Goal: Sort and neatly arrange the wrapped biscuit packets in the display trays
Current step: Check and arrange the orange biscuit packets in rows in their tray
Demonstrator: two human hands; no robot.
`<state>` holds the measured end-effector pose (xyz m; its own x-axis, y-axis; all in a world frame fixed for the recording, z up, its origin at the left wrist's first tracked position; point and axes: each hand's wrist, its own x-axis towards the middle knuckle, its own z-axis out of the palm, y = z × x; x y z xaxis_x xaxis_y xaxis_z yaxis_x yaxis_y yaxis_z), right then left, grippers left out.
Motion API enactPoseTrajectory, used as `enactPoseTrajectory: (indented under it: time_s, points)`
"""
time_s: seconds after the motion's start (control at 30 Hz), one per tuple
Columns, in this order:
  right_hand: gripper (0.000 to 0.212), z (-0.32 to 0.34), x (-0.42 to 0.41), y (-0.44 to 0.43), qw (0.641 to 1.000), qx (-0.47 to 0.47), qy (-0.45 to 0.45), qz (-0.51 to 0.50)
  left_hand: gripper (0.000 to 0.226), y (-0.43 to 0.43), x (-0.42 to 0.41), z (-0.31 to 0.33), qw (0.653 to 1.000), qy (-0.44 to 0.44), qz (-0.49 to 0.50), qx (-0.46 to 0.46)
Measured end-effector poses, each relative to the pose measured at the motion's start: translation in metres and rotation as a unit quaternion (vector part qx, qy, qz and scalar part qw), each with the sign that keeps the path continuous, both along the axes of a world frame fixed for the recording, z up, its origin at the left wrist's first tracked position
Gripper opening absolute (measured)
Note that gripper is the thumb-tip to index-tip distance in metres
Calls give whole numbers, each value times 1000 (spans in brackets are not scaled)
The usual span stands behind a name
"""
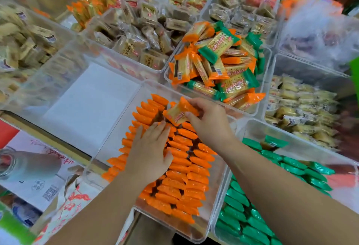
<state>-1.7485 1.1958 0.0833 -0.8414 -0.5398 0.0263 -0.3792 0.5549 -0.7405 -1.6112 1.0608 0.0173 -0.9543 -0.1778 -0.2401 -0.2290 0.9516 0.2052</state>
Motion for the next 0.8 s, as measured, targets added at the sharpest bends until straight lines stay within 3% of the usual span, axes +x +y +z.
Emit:
enactPoseTrajectory:
  time_s: [0.4,0.63,0.8]
  points:
    - [17,-42,-3,-27,977,141,143,74,71,-2,2,-1,996,53,32,60]
    - [11,-54,0,-40,963,191,163,93,84,3,0,1,988,84,84,95]
    - [21,-56,0,-37,961,190,149,134,95,1,-6,-3,996,61,51,48]
